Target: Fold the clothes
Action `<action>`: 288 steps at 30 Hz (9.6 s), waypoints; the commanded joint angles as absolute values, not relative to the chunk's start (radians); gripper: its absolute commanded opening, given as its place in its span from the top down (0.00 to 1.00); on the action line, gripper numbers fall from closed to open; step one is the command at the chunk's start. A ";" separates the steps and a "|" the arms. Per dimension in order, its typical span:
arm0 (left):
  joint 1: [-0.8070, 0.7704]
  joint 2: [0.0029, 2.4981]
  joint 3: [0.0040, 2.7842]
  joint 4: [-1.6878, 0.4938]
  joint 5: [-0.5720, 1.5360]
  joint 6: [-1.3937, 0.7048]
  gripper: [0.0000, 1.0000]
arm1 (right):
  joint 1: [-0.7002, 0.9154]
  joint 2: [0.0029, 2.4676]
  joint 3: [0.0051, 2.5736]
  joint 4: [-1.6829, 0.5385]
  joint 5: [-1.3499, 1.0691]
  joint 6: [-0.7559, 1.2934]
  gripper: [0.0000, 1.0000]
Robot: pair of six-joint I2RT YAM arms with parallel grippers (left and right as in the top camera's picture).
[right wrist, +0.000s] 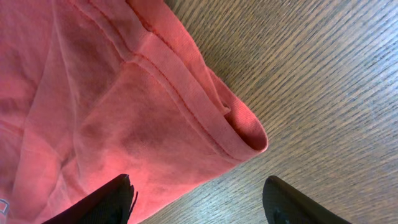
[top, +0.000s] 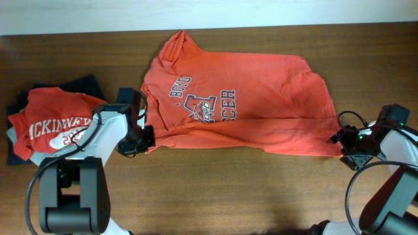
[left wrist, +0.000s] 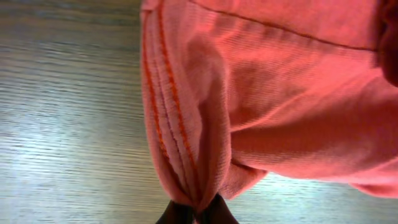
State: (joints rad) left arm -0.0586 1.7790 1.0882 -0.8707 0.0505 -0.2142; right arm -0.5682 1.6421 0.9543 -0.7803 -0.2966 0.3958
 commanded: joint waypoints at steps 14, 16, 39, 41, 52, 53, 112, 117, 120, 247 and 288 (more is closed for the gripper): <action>-0.003 1.785 1.099 -0.875 0.006 -0.224 0.99 | -0.482 1.854 0.942 -0.700 -0.357 0.361 0.63; -0.001 1.785 1.100 -0.875 0.001 -0.224 0.99 | -0.493 1.847 0.942 -0.709 -0.343 0.361 0.78; 0.174 1.763 1.280 -1.051 0.046 -0.210 0.57 | -0.557 1.759 0.999 -0.821 -0.331 0.361 0.57; 0.163 1.752 1.301 -1.061 0.044 -0.169 0.56 | -0.557 1.740 1.025 -0.850 -0.323 0.361 0.53; 0.142 1.737 1.311 -1.066 -0.079 -0.097 0.46 | -0.557 1.697 1.156 -0.980 -0.257 0.375 0.41; 0.142 1.737 1.311 -1.058 -0.084 -0.084 0.44 | -0.557 1.697 1.156 -0.980 -0.257 0.375 0.41; -0.305 1.979 1.542 -0.858 0.079 0.151 0.27 | -0.557 1.697 1.156 -0.992 -0.258 0.353 0.38; -0.255 1.979 1.753 -1.015 0.079 0.143 0.20 | -0.557 1.697 1.167 -0.969 -0.331 0.337 0.38; -0.225 1.979 1.898 -1.066 0.079 0.144 0.07 | -0.556 1.697 1.215 -0.967 -0.426 0.298 0.40; -0.177 2.710 2.657 -1.278 0.094 0.322 0.95 | -0.321 1.697 1.514 -1.068 -0.480 0.112 0.37; -0.173 2.758 2.798 -1.413 0.143 0.278 0.84 | -0.321 1.697 1.514 -1.045 -0.481 0.112 0.36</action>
State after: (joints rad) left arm -0.1631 2.7491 2.7953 -1.3979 0.0910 0.2867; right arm -0.3264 1.7119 1.4963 -1.0439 -0.4938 0.1226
